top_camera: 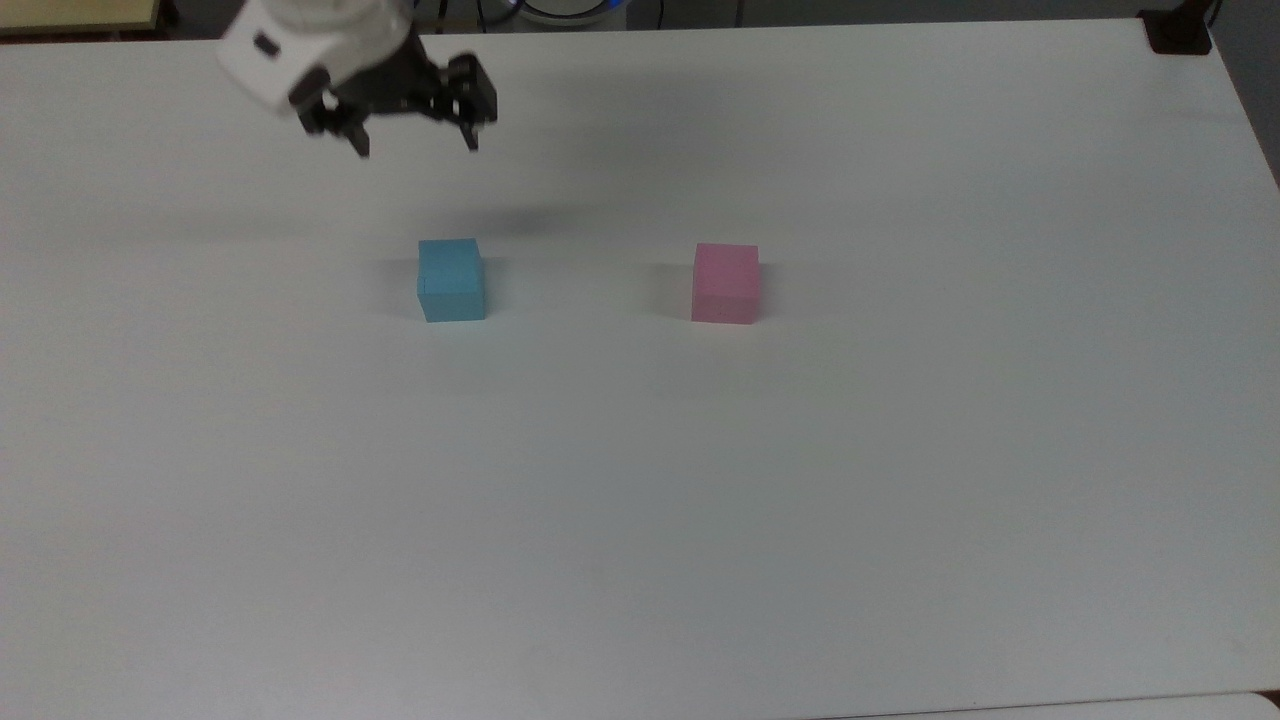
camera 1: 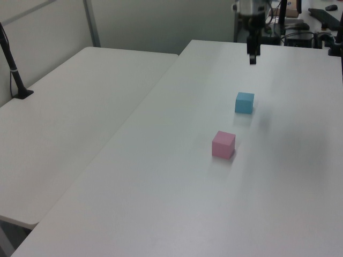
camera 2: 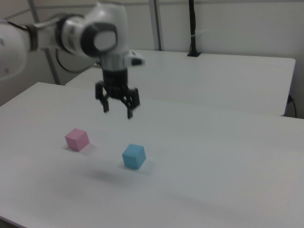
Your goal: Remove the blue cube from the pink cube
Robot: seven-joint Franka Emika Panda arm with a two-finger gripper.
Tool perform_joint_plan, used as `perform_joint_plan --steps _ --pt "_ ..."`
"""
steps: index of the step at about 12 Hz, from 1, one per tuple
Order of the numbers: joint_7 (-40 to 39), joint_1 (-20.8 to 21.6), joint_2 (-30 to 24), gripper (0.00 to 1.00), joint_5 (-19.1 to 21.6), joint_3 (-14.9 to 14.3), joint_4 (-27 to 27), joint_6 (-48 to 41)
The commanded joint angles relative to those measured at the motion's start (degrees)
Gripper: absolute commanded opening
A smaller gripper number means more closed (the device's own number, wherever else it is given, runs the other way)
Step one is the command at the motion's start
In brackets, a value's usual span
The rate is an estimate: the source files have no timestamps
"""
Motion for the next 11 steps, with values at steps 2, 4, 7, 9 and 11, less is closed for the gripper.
perform_joint_plan --steps 2,4,7,9,11 --pt "11.54 3.4 -9.04 1.0 0.98 -0.94 0.11 -6.93" --pt "11.99 7.94 -12.55 1.0 0.89 -5.29 -0.06 -7.82" --pt "10.94 19.91 -14.24 1.0 0.19 -17.35 -0.15 -6.51" --pt "11.73 22.21 -13.97 1.0 0.1 -17.9 -1.02 -3.26" --pt "10.86 22.3 -13.62 1.0 -1.12 -17.9 -1.65 0.43"
